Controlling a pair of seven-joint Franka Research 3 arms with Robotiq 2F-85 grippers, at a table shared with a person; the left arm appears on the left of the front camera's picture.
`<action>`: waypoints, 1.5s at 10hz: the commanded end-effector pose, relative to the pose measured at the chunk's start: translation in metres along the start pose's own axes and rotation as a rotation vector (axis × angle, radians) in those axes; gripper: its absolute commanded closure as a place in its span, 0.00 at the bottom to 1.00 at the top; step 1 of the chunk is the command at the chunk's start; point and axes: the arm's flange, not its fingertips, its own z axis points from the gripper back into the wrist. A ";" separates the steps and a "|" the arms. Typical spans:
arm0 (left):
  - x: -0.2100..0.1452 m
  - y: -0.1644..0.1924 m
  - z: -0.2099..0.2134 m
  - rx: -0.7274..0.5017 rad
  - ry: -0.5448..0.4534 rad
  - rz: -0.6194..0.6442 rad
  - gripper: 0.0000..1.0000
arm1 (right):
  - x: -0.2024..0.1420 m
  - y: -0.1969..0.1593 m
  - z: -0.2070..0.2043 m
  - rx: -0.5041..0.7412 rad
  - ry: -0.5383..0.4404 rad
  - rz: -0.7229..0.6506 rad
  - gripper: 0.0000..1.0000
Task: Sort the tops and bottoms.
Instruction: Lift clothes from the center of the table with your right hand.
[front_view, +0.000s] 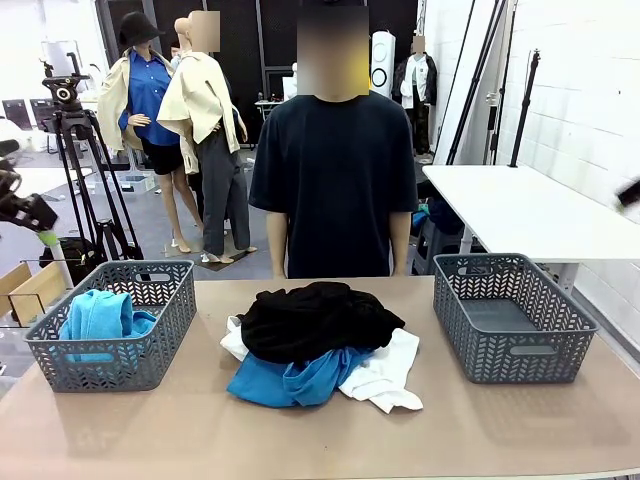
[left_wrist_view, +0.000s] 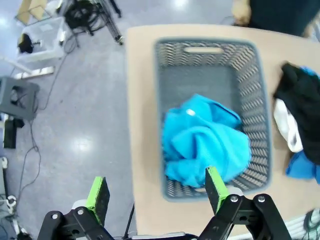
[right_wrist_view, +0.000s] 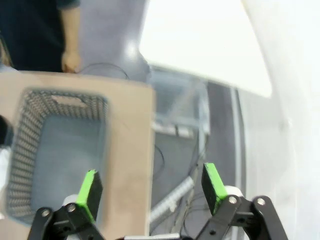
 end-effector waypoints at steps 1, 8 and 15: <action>0.012 0.031 -0.007 0.090 -0.019 0.111 0.00 | 0.058 0.042 0.018 0.222 -0.133 0.075 0.00; 0.005 0.131 -0.027 0.110 -0.021 0.426 0.00 | 0.093 0.279 -0.003 0.740 -0.114 0.334 0.00; 0.002 0.130 -0.032 0.105 0.010 0.384 0.00 | -0.021 0.419 -0.084 0.804 0.216 0.617 0.00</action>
